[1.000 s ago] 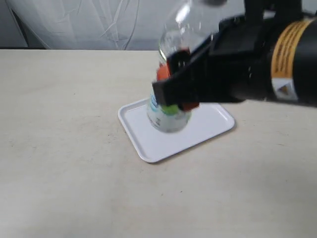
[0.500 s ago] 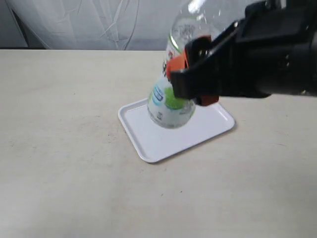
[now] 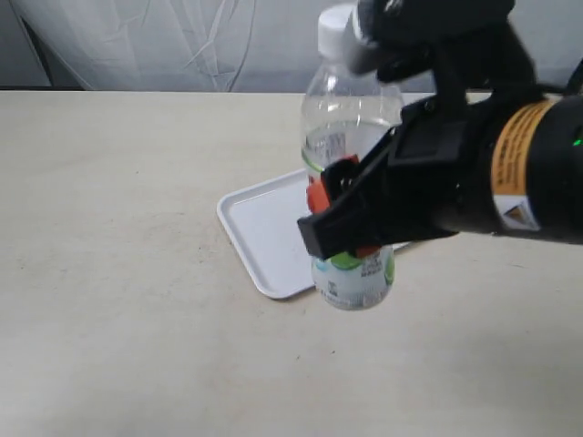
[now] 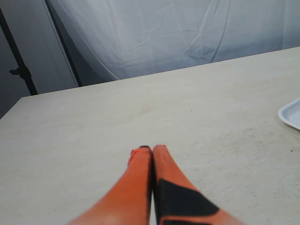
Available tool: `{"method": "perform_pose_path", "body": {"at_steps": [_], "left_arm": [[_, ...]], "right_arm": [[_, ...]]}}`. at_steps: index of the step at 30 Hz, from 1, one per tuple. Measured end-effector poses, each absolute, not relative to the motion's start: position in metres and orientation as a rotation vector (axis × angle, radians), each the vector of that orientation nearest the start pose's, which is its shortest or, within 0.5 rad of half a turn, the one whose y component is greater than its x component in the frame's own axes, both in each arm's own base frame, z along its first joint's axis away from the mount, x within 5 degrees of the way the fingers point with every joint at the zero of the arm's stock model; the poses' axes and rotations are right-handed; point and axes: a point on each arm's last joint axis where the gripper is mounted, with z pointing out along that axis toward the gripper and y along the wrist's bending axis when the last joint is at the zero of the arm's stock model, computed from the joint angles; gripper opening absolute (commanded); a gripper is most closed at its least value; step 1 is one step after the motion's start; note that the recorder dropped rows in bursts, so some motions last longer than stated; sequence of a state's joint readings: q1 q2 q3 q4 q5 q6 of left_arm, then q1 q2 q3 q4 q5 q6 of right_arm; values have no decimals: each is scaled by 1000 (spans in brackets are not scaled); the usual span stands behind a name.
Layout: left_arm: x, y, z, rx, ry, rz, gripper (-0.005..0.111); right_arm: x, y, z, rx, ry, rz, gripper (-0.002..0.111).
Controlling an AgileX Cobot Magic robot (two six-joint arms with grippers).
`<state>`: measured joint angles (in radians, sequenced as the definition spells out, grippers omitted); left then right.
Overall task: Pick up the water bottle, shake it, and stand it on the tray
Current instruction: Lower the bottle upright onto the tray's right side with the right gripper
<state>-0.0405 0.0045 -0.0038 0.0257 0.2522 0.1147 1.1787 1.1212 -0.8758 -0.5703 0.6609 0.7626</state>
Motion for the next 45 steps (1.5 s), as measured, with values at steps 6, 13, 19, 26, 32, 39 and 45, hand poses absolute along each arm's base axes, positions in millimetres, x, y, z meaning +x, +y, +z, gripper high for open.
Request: {"method": "perform_pose_path", "body": {"at_steps": [6, 13, 19, 26, 32, 39, 45], "left_arm": [[55, -2, 191, 152, 1731, 78, 0], [55, -2, 191, 152, 1731, 78, 0], [55, -2, 191, 152, 1731, 78, 0], [55, -2, 191, 152, 1731, 78, 0], [55, -2, 191, 152, 1731, 78, 0], [55, -2, 191, 152, 1731, 78, 0], [55, -2, 191, 152, 1731, 78, 0]], "right_arm": [[120, 193, 335, -740, 2078, 347, -1], [122, 187, 335, -836, 2062, 218, -1], [132, 194, 331, -758, 1975, 209, -1], [186, 198, 308, -615, 1934, 378, -1], [228, 191, 285, -542, 1969, 546, -1], [253, 196, 239, -630, 2032, 634, -1], [259, 209, 217, -787, 1963, 675, -1]]}}
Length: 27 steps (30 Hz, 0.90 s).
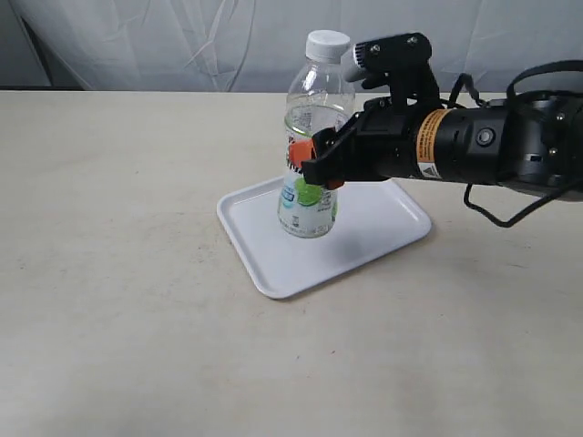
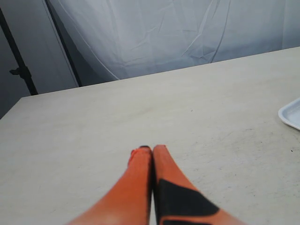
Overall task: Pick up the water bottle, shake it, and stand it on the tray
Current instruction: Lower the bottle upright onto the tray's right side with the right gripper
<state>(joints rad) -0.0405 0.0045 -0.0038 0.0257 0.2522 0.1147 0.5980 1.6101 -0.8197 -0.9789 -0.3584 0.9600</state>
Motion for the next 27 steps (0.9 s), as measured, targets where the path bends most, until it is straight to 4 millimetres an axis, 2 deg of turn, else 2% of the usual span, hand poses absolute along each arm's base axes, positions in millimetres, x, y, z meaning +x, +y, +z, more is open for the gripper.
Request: {"method": "perform_pose_path", "body": {"at_steps": [3, 8, 10, 11, 13, 19, 21, 24, 27], "left_arm": [[55, -2, 191, 152, 1731, 78, 0], [55, -2, 191, 152, 1731, 78, 0], [55, -2, 191, 152, 1731, 78, 0], [55, -2, 191, 152, 1731, 78, 0], [55, -2, 191, 152, 1731, 78, 0], [55, -2, 191, 152, 1731, 78, 0], [55, -2, 191, 152, 1731, 78, 0], [55, -2, 191, 152, 1731, 78, 0], [55, -2, 191, 152, 1731, 78, 0]], "right_arm": [[263, 211, 206, -797, 1971, 662, -1], [265, 216, 182, -918, 1991, 590, 2], [265, 217, 176, -954, 1989, 563, 21], [265, 218, 175, -967, 1983, 552, 41], [266, 217, 175, -976, 1975, 529, 63], [269, 215, 175, -988, 1956, 476, 65], [269, 215, 173, -982, 1961, 473, 80], [272, 214, 172, -875, 2010, 490, 105], [274, 211, 172, -787, 2059, 496, 104]]}}
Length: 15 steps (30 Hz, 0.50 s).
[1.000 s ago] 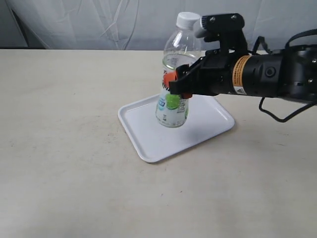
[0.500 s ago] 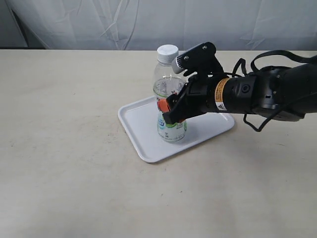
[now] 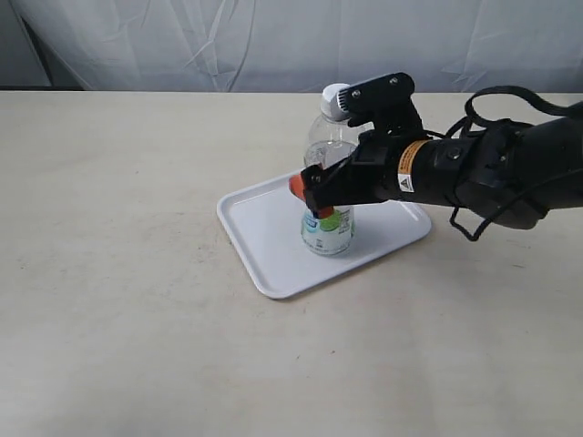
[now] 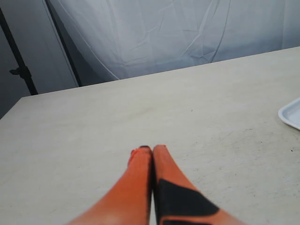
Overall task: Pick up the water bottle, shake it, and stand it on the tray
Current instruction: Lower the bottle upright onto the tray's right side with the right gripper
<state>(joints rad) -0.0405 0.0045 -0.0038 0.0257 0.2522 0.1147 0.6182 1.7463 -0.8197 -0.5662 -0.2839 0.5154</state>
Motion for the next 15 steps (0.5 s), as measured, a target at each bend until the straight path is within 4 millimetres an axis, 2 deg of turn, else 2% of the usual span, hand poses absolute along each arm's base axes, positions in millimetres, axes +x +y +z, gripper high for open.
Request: {"method": "perform_pose_path", "body": {"at_steps": [12, 15], "left_arm": [[55, -2, 191, 152, 1731, 78, 0], [55, -2, 191, 152, 1731, 78, 0]], "right_arm": [[268, 194, 183, -733, 2197, 340, 104], [266, 189, 186, -723, 2229, 294, 97]]}}
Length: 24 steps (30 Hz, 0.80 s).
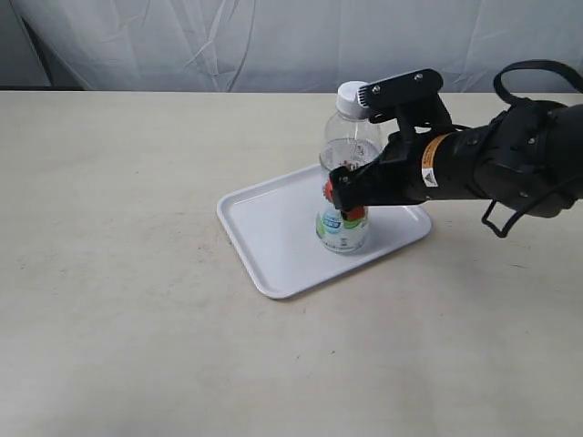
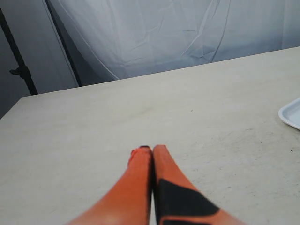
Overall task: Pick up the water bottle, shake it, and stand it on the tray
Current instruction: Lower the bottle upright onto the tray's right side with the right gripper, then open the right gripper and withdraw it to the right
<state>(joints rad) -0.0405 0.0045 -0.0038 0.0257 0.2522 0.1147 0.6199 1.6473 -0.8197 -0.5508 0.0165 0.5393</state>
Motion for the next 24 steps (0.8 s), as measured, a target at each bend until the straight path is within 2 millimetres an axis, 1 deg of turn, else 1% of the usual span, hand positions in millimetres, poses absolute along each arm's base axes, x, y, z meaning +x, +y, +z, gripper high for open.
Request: {"method": "perform_pose_path", "body": {"at_steps": [2, 5, 6, 7, 9, 10, 14, 22, 24], "left_arm": [[55, -2, 191, 152, 1731, 78, 0], [55, -2, 191, 152, 1731, 78, 0], [55, -2, 191, 152, 1731, 78, 0], [55, -2, 191, 152, 1731, 78, 0], [55, -2, 191, 152, 1731, 78, 0], [55, -2, 191, 152, 1731, 78, 0], [55, -2, 191, 152, 1731, 78, 0], [55, -2, 191, 152, 1731, 78, 0], [55, -2, 191, 152, 1731, 78, 0]], "right_arm": [[265, 187, 189, -719, 2239, 276, 85], [264, 185, 192, -715, 2237, 270, 57], [264, 185, 193, -715, 2238, 267, 43], [264, 184, 193, -714, 2244, 260, 33], [263, 182, 191, -713, 2266, 236, 9], [262, 181, 190, -711, 2286, 217, -1], [257, 179, 185, -736, 2350, 143, 3], [239, 200, 185, -848, 2330, 161, 3], [236, 203, 184, -850, 2344, 163, 3]]}}
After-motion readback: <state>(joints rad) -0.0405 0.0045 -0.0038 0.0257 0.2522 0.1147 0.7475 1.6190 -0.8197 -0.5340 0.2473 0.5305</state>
